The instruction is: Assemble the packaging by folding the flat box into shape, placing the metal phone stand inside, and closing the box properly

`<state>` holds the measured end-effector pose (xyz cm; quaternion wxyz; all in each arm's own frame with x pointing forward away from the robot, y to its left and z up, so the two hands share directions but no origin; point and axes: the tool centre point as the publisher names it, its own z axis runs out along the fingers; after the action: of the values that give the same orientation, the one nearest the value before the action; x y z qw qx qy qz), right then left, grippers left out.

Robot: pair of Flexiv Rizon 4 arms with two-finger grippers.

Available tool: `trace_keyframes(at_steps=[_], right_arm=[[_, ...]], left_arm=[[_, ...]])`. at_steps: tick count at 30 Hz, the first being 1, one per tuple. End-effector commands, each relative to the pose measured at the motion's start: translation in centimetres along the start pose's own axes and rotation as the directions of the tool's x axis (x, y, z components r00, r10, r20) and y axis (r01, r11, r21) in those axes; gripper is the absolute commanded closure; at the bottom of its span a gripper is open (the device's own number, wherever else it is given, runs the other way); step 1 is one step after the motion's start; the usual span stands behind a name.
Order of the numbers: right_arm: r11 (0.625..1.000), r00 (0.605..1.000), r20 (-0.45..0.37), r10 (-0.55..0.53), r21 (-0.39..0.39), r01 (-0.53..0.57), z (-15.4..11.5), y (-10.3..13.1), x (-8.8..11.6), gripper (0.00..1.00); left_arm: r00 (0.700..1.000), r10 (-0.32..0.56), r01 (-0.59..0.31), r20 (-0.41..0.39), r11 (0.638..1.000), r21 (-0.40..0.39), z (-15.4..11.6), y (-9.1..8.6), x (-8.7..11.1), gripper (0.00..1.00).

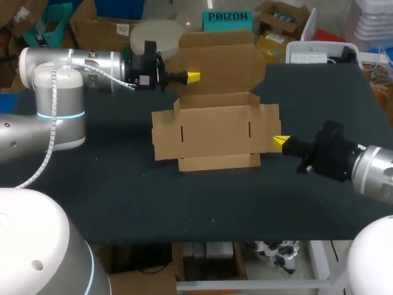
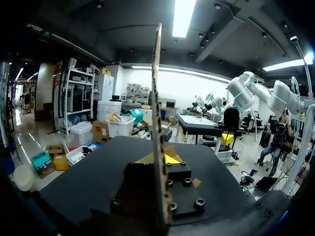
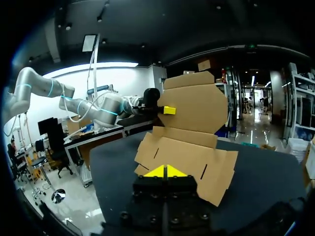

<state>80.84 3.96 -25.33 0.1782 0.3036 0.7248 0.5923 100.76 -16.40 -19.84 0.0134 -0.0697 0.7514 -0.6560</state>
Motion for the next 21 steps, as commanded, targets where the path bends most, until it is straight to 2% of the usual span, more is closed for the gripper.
trace_keyframes(at_steps=[1,5,13,21], right_arm=[[1.0,1.0,0.002,0.01,-0.002,-0.01,0.9,-1.0,0.9,1.0],[1.0,1.0,-0.007,0.006,-0.002,-0.006,1.0,-1.8,2.2,1.0],[0.999,0.999,-0.024,0.045,0.019,-0.045,2.0,-3.4,3.1,1.0],[0.998,0.998,-0.035,0.057,0.022,-0.056,2.7,-4.0,3.7,1.0]], left_arm=[[0.999,0.016,-0.016,0.033,1.0,-0.005,0.3,-0.3,1.2,1.0],[0.999,0.034,-0.034,0.032,0.999,0.014,0.3,-0.4,1.7,1.0],[0.996,0.066,-0.07,0.054,0.996,0.062,0.1,-0.8,2.5,1.0],[0.992,0.121,-0.123,0.033,0.991,0.053,0.5,-1.6,2.9,1.0]])
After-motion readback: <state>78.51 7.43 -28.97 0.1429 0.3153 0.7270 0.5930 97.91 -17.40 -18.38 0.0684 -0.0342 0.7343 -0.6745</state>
